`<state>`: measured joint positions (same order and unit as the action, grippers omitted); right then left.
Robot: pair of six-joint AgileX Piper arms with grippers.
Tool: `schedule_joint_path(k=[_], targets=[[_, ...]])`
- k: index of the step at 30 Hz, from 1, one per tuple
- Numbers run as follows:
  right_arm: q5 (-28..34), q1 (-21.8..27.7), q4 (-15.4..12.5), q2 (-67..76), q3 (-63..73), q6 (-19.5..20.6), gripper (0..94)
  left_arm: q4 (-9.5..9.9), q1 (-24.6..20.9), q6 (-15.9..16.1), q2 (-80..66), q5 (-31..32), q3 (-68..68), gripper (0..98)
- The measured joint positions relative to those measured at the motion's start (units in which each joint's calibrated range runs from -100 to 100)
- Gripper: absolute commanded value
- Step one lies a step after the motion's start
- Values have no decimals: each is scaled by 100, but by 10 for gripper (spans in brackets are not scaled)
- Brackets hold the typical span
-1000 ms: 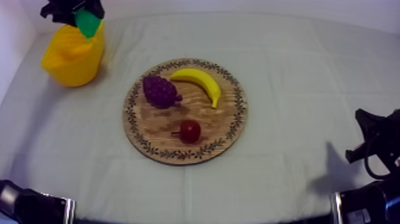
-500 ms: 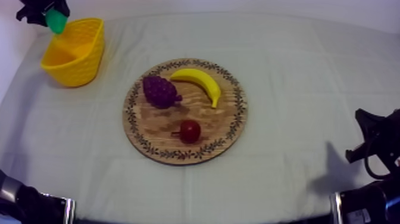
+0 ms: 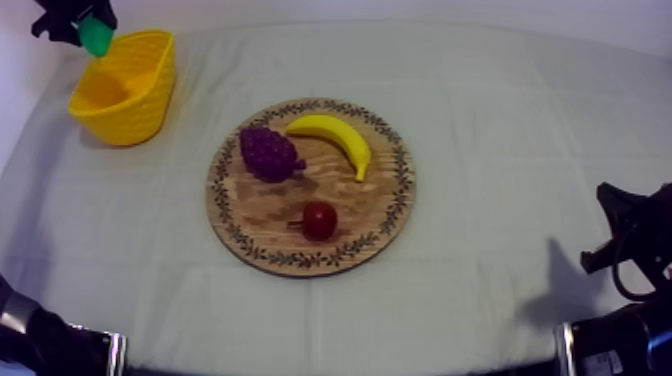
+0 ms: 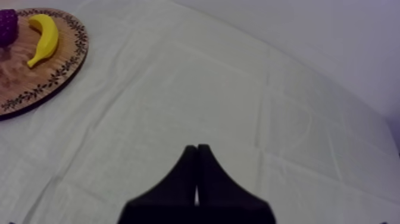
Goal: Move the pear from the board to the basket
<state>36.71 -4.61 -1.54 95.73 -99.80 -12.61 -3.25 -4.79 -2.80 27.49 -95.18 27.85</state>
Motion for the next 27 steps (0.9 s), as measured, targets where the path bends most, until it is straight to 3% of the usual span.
schedule_joint_path(k=[18,22,27], targets=[[0,0,0,0,0,0,2,-57,-10,-79,1616,304,539,552],[0,0,0,0,0,0,2,-30,18,-115,1816,311,656,619],[0,0,0,0,0,0,2,-44,35,-139,1911,313,708,794]])
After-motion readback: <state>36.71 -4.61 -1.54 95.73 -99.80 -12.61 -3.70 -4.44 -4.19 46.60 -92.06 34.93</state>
